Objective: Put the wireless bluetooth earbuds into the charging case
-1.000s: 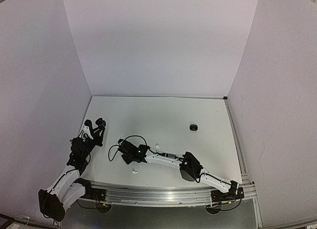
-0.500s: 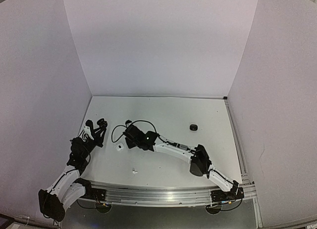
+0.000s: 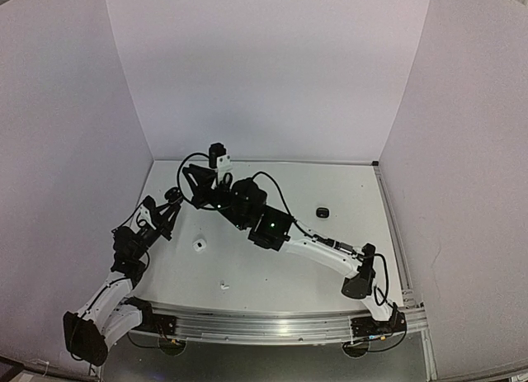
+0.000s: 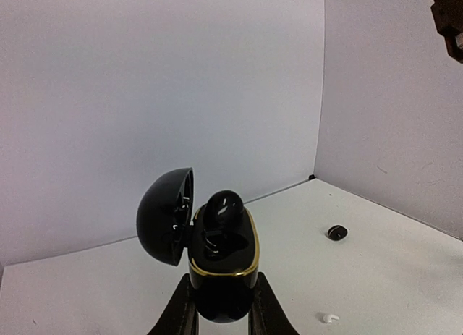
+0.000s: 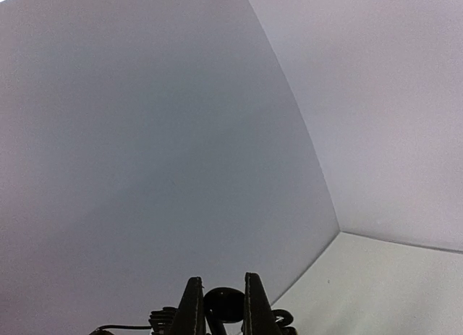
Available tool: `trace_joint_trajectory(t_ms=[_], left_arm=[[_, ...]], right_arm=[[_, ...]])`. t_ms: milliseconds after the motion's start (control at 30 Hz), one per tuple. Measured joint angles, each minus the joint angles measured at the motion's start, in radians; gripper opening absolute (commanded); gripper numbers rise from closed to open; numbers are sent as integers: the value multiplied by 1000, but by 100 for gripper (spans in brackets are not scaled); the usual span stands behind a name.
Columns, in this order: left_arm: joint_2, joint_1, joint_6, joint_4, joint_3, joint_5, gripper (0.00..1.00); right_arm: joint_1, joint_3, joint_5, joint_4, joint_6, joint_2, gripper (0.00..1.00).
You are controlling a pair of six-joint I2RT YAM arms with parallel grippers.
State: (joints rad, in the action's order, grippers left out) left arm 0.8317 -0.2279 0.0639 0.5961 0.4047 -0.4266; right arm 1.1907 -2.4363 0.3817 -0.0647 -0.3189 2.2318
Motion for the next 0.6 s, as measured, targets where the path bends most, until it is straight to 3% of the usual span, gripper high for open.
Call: trace_joint_trajectory(t_ms=[267,600], left_arm=[[78,-5,-5,90,92,-45,0],[91,-57,-32,85,140,-51,0]], right_arm=[[10,-22,-113,-186,90,105,0],[22,-33,-157,-307,293,174,0]])
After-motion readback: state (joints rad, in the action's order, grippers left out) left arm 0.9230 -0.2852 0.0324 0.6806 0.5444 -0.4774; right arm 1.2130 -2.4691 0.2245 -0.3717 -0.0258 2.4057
